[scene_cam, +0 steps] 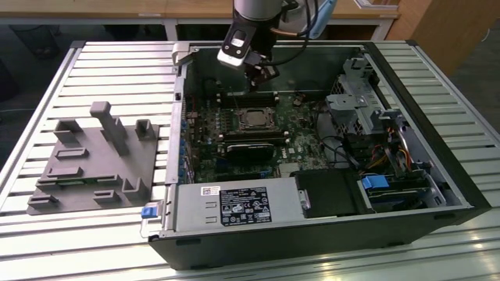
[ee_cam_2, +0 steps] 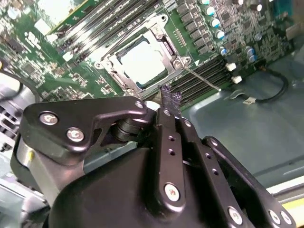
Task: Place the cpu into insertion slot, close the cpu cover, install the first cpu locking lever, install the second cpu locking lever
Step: 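Install the first cpu locking lever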
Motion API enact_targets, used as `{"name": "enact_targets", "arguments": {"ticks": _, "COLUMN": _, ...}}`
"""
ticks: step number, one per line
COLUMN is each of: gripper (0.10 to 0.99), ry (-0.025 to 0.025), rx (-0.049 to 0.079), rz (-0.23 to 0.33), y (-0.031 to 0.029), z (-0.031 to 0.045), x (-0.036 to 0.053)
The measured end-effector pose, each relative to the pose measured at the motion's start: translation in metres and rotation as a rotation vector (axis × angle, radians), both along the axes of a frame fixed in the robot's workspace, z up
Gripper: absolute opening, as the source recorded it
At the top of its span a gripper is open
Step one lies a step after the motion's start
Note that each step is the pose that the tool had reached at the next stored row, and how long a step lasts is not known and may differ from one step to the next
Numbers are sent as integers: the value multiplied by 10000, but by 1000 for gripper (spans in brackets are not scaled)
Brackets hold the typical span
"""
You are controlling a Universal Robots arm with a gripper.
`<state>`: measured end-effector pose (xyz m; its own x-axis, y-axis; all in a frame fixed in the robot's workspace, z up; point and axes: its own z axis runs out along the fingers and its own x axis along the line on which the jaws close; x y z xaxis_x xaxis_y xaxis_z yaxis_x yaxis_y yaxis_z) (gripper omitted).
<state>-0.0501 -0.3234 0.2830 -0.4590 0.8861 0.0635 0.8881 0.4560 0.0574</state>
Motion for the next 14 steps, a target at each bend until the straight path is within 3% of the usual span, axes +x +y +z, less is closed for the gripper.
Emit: {"name": "enact_targets", "arguments": {"ticks": 14, "gripper": 106, "ry": 0, "rx": 0, "rz": 2403, "y": 0, "z": -1, "x": 0}}
